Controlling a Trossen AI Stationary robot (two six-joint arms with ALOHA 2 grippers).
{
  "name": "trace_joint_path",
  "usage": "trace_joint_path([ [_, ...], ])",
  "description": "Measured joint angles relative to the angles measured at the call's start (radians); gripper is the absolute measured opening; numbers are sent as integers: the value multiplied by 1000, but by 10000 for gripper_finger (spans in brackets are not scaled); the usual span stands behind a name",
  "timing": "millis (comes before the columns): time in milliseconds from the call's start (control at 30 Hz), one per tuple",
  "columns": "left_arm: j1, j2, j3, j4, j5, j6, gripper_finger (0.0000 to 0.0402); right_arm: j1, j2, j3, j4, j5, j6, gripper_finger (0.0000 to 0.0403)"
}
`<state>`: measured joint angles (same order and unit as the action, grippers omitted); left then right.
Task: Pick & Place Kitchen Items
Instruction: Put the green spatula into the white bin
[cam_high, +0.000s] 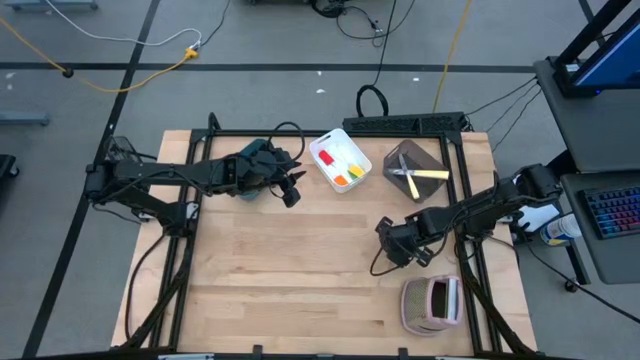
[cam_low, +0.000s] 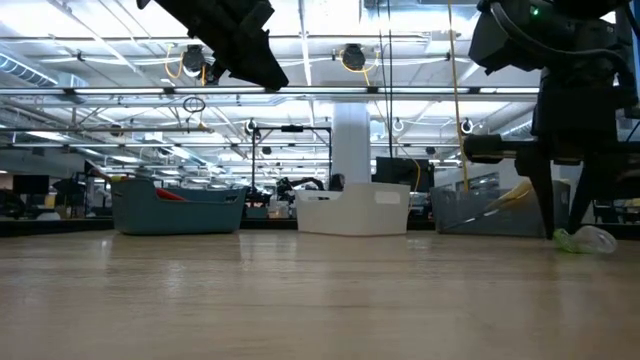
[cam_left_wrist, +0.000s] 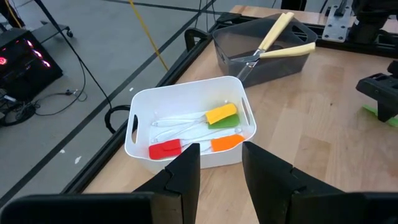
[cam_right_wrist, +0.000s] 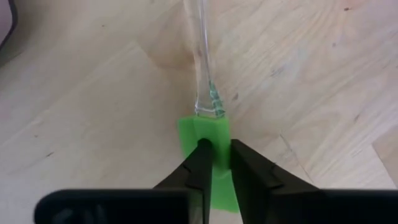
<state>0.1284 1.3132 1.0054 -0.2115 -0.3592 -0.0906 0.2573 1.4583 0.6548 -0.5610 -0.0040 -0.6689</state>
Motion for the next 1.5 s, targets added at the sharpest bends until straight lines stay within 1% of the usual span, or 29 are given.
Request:
trace_joint_path([
  [200, 0, 0, 0, 1, 0, 0, 122, -1, -38, 43, 1, -26, 9, 28],
  [300, 0, 0, 0, 1, 0, 4, 122, -1, -69, 55, 0, -30, 72, 22],
  [500, 0, 0, 0, 1, 0, 10, 122, 6, -133, 55, -5, -123, 187, 19],
  [600, 0, 0, 0, 1, 0, 10, 122, 33, -140, 55, 3, -107, 224, 18],
  [733, 0, 0, 0, 0, 0, 11, 122, 78, -140, 55, 14, -87, 235, 18],
  [833, 0, 0, 0, 0, 0, 11, 122, 97, -147, 56, 35, -6, 240, 18],
  [1033, 0, 0, 0, 3, 0, 10, 122, 78, -183, 57, 148, 248, 283, 18],
  [1267, 0, 0, 0, 5, 0, 11, 122, -3, -191, 58, 264, 511, 294, 18],
  [1400, 0, 0, 0, 5, 0, 14, 122, -74, -191, 58, 403, 661, 360, 20],
  [1467, 0, 0, 0, 6, 0, 14, 122, -115, -191, 58, 478, 707, 384, 20],
  [1500, 0, 0, 0, 6, 0, 14, 122, -139, -191, 58, 511, 709, 390, 20],
])
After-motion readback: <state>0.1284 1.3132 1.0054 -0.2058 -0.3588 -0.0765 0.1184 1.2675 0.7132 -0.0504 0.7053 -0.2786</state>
